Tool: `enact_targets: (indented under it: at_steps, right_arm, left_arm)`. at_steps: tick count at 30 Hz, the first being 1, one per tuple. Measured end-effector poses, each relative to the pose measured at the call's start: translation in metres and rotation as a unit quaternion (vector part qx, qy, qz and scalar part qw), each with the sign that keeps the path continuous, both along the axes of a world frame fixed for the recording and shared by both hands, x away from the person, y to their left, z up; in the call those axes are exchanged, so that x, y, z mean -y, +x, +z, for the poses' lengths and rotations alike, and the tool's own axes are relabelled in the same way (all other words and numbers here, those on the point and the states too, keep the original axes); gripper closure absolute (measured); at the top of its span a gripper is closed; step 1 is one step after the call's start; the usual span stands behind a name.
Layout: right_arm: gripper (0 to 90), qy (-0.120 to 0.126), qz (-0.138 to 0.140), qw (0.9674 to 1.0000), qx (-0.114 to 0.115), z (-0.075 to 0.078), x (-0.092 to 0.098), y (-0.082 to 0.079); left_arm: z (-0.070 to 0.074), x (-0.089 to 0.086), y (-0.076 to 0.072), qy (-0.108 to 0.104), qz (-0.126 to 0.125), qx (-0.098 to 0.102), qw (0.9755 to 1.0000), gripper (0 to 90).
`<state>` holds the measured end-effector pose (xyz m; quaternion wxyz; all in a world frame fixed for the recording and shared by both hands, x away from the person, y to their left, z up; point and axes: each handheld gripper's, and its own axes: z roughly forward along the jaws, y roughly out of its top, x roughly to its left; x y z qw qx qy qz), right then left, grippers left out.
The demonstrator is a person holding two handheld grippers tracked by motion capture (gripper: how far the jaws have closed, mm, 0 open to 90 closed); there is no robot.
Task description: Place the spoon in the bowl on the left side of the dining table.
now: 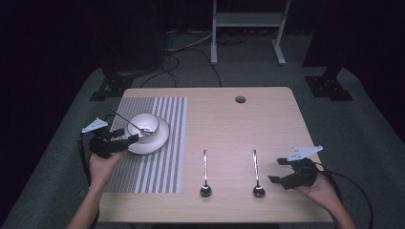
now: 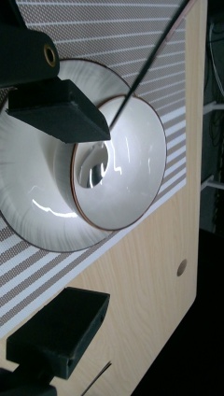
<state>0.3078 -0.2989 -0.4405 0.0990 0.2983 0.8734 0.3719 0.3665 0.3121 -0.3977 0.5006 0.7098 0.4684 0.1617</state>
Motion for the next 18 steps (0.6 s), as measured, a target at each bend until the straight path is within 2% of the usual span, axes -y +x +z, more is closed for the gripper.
enact_targets:
  at_steps: [9, 14, 18]
  right_arm:
    - [19.6, 0.001, -0.001, 1.0, 0.001, 0.0, 0.0, 0.0]
    - [19.6, 0.002, -0.002, 1.0, 0.001, 0.0, 0.001, 0.0]
    - [19.6, 0.002, -0.002, 1.0, 0.002, 0.001, 0.002, 0.0]
  left_arm:
    - [0.006, 0.019, -0.001, 0.002, -0.03, 0.0, 0.9996, 11.0]
    - [0.011, 0.034, -0.001, 0.018, -0.047, 0.008, 0.9987, 10.0]
    - [0.013, 0.043, -0.001, 0.022, -0.058, 0.011, 0.998, 9.5]
